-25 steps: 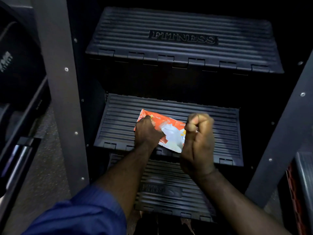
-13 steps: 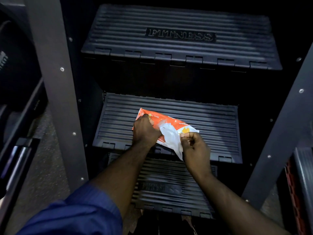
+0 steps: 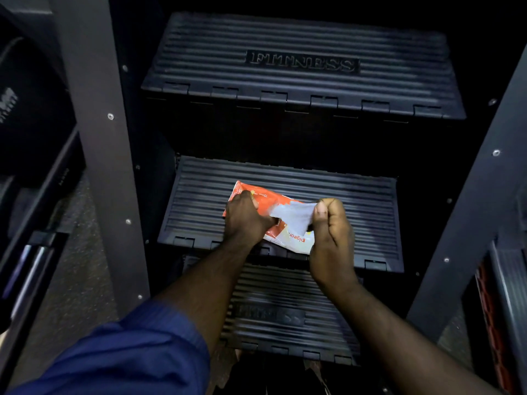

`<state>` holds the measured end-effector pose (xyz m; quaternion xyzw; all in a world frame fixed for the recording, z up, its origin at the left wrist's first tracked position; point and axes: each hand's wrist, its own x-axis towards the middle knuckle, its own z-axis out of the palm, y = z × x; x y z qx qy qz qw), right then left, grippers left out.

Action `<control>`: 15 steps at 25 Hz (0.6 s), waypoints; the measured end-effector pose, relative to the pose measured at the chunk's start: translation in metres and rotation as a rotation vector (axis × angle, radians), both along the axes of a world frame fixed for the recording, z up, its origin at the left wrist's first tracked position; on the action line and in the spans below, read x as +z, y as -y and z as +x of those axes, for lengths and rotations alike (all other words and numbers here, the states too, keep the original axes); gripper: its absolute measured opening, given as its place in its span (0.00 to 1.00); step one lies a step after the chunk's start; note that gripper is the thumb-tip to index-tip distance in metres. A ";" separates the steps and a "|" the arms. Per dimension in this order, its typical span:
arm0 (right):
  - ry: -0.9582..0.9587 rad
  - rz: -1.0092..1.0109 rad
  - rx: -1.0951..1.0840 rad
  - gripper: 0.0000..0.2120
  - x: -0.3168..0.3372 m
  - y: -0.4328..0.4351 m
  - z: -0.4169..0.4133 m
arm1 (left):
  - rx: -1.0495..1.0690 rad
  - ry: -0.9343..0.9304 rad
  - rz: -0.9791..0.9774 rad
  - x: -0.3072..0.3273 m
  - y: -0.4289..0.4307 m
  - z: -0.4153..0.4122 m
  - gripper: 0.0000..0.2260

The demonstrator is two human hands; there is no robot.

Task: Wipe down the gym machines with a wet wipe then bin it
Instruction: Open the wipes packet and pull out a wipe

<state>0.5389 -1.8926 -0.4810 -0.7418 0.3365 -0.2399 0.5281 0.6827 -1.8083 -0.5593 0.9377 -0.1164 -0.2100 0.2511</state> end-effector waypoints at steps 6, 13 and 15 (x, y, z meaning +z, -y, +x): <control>0.078 -0.152 -0.118 0.09 0.024 0.003 0.006 | -0.002 0.001 -0.031 -0.006 -0.003 -0.001 0.32; 0.011 -0.138 -0.090 0.09 0.011 0.017 -0.004 | -0.088 -0.312 -0.277 0.016 -0.025 0.007 0.37; -0.021 -0.117 -0.066 0.11 0.003 0.016 -0.007 | -0.046 -0.345 -0.360 0.017 -0.026 0.005 0.36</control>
